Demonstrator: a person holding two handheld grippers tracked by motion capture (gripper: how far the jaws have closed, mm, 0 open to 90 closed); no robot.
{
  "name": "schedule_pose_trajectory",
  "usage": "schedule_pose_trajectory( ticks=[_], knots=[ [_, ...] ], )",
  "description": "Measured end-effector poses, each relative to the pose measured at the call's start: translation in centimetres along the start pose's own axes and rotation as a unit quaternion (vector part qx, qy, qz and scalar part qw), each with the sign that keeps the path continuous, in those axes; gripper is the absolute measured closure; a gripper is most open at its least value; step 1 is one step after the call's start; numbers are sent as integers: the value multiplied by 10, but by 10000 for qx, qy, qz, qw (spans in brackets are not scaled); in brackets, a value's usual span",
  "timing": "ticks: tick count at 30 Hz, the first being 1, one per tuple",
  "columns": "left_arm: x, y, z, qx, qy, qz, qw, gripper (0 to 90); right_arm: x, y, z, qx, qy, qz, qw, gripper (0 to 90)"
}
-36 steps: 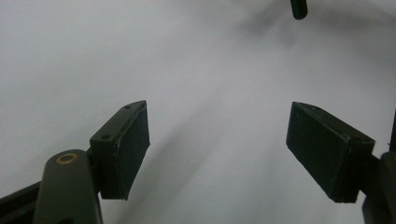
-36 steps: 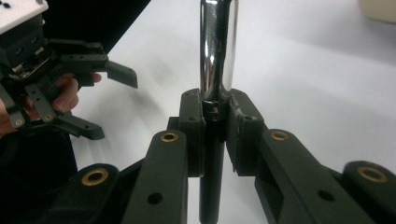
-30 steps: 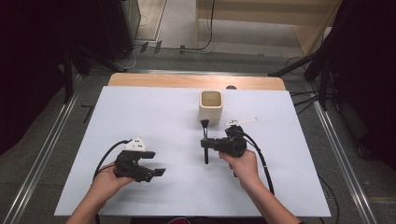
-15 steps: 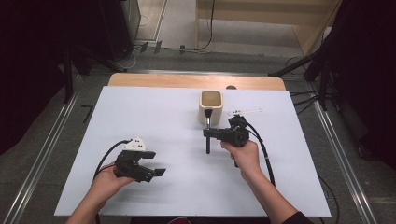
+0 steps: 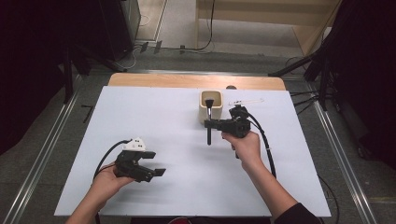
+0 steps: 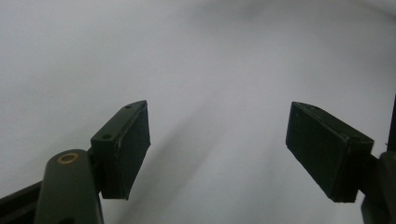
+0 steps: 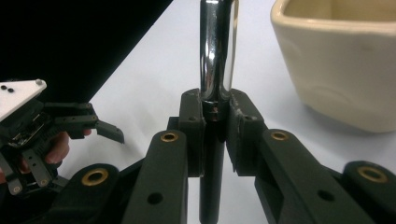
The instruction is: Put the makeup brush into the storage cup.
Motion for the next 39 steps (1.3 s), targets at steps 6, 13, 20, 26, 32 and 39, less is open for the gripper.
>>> schedule_pose_trajectory(
  ticks=[6,13,20,26,32,39],
  knots=[
    [0,-1,0,-2,-3,-4,10000,229,1,-3,6,3,40,-20,10000,791],
    [0,-1,0,5,-7,-8,10000,229,5,-7,17,48,139,-68,9999,791],
    [0,0,0,10,4,-15,10000,229,9,-7,30,17,224,-134,9997,791],
    [0,0,0,4,-9,-16,10000,230,14,-11,42,50,325,-145,9994,791],
    [0,0,0,8,-9,-21,10000,230,19,-12,54,31,407,-201,9990,791],
    [-1,0,0,1,-24,-33,10000,229,23,-11,67,-26,483,-277,9984,792]
  ],
)
Point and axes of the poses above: each handheld gripper's, and its own axes: x roughly backward along the jaws, z roughly out of its top, y roughly to its right, the point moved 6 cm from there along -x, roughly forward along the jaws, and after that the axes turned 13 degrees about -x, right-handed, at the moved point
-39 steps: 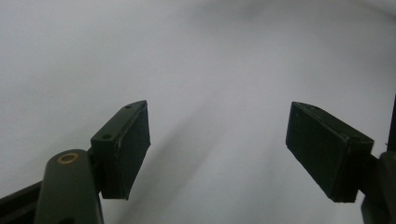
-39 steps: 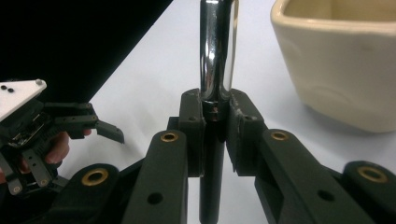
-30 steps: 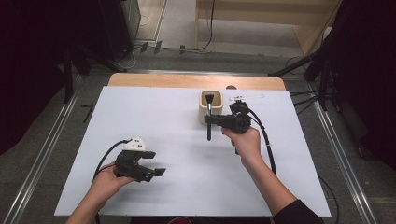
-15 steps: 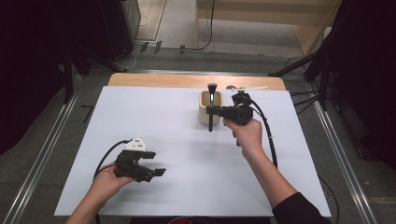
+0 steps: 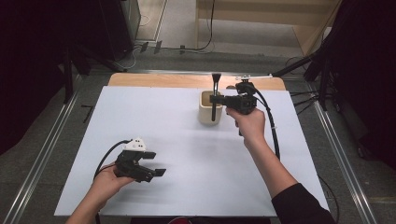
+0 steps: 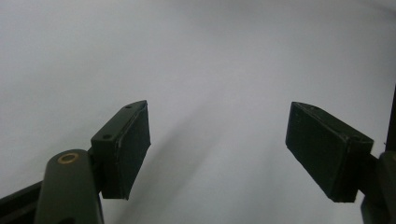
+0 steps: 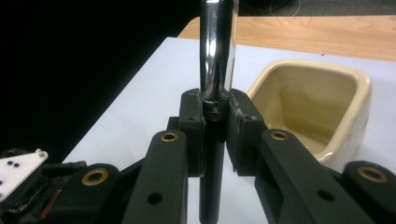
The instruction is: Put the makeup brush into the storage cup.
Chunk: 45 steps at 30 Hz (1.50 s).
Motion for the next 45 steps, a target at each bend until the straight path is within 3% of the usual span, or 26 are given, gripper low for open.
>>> schedule_pose_trajectory(
  ticks=[15,31,40,45],
  knots=[
    [-1,0,0,-12,-4,-27,10000,229,-6,4,20,83,60,-296,9995,791],
    [0,0,0,20,10,-40,10000,230,-15,4,43,151,320,-499,9981,792],
    [1,0,0,34,29,-53,10000,230,-20,7,52,229,687,-648,9953,792],
    [1,-1,0,41,43,-46,10000,231,-25,13,55,281,865,-868,9921,792]
  ],
)
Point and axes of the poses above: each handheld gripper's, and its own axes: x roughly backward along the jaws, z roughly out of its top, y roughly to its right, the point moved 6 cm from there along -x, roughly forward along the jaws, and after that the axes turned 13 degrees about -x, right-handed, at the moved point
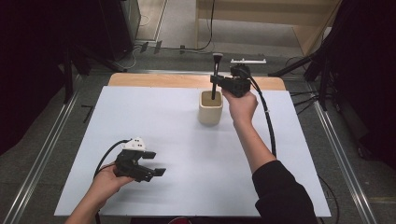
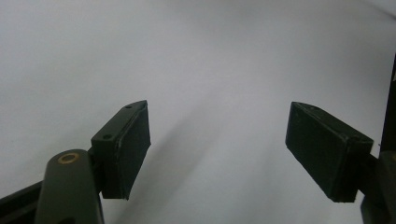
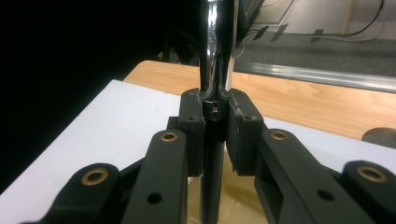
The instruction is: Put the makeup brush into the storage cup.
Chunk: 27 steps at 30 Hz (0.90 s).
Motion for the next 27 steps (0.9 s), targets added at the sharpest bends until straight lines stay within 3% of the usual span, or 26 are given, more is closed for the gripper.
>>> schedule_pose_trajectory(
  ticks=[15,27],
  knots=[
    [0,1,0,-9,0,-14,10000,230,-10,0,-5,291,198,-236,9991,792],
    [0,1,0,-7,10,-34,10000,231,-14,5,-10,287,275,-248,9989,791]
  ],
)
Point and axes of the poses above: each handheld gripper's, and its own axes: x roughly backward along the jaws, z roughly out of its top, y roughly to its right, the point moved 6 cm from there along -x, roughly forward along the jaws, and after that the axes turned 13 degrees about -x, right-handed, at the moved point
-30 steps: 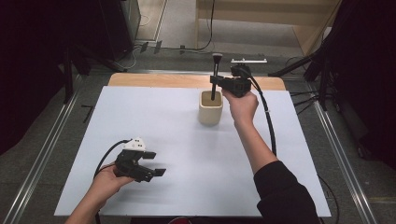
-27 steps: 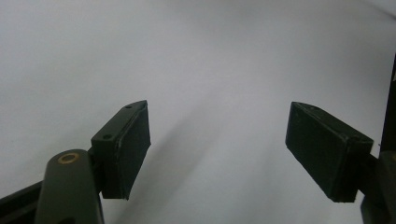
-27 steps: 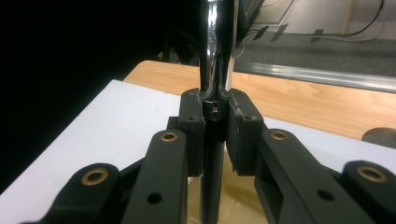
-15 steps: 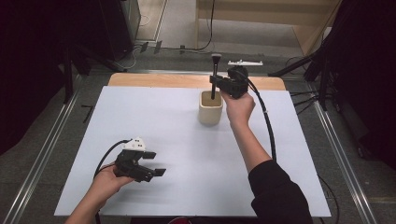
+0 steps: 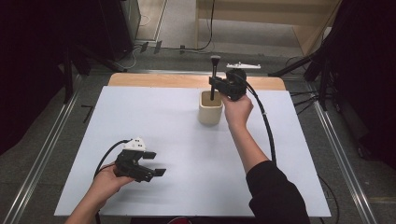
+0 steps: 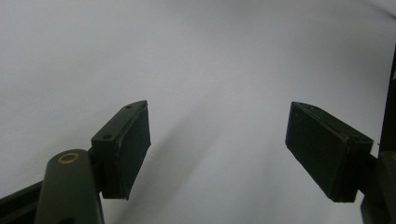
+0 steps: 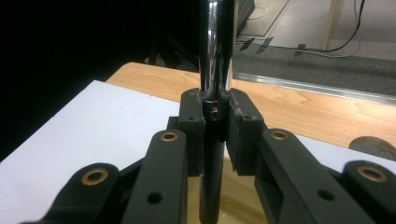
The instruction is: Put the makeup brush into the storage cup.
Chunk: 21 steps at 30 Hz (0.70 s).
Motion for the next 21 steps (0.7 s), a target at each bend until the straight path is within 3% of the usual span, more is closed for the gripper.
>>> schedule_pose_trajectory(
  ticks=[12,21],
  knots=[
    [-1,0,0,-20,-34,-14,10000,231,-8,4,-17,87,17,0,10000,790],
    [-1,1,0,-29,-25,-11,10000,231,-10,12,-35,4,-24,17,10000,791]
  ],
)
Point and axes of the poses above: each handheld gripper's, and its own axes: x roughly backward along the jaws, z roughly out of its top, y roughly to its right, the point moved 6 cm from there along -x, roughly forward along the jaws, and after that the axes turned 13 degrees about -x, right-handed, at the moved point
